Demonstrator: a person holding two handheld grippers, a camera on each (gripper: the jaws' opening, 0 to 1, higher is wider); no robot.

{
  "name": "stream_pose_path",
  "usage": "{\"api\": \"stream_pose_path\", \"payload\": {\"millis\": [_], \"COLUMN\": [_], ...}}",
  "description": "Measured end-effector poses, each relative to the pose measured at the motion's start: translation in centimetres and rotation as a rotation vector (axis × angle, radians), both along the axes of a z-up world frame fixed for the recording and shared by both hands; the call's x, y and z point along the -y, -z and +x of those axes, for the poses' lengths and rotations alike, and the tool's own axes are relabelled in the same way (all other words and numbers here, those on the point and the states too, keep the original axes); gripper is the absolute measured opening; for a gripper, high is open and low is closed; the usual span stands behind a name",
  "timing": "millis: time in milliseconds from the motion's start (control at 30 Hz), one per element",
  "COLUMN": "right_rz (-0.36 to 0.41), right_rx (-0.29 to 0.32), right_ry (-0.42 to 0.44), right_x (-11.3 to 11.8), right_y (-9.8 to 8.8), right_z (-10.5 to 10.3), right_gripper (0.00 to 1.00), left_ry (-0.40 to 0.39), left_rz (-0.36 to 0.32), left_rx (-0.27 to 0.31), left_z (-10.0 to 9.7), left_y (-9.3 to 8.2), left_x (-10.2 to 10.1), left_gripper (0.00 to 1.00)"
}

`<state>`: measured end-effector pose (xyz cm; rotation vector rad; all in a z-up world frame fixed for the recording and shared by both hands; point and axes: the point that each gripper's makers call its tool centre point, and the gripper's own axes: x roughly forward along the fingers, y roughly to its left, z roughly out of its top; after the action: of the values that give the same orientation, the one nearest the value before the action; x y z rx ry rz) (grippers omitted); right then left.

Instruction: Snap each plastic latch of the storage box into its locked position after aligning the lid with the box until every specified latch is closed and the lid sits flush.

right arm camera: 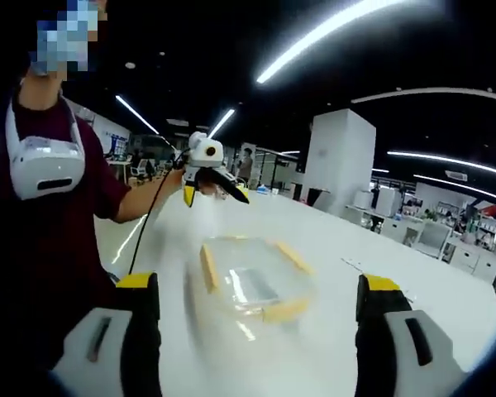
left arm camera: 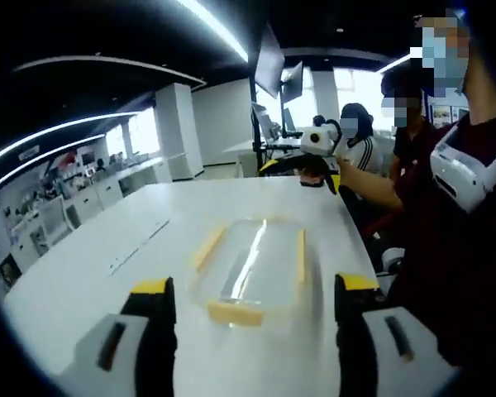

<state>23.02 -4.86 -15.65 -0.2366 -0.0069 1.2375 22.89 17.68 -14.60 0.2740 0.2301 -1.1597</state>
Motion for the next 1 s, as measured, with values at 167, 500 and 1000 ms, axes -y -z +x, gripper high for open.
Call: {"api": "stream_pose_path", "payload": {"millis": [167,500,1000], "right_rz": [0.058,0.112,0.2], "right_rx": [0.008,0.045,0.07], "right_ry": [0.048,0.127,0.273], "right_x": [0.6,0.4,2.6], "right_y": [-0.3,-1.0,-0.4], "right_z": [0.4,-0.5,-2.0], "right_gripper": [1.0,1.0,1.0], "left_ry": [-0.024,-0.068,-0.166], "left_rz": [-0.078,-0.174,-0.278], "left_rx": [-0.001,0.003,0.045], "left_z": [0.1,-0.9,-2.0], "left_y": [-0.1,-0.2,0.7], "left_x": [0.3,0.8,1.0], "left_gripper": [0.89,1.0,1.0]}}
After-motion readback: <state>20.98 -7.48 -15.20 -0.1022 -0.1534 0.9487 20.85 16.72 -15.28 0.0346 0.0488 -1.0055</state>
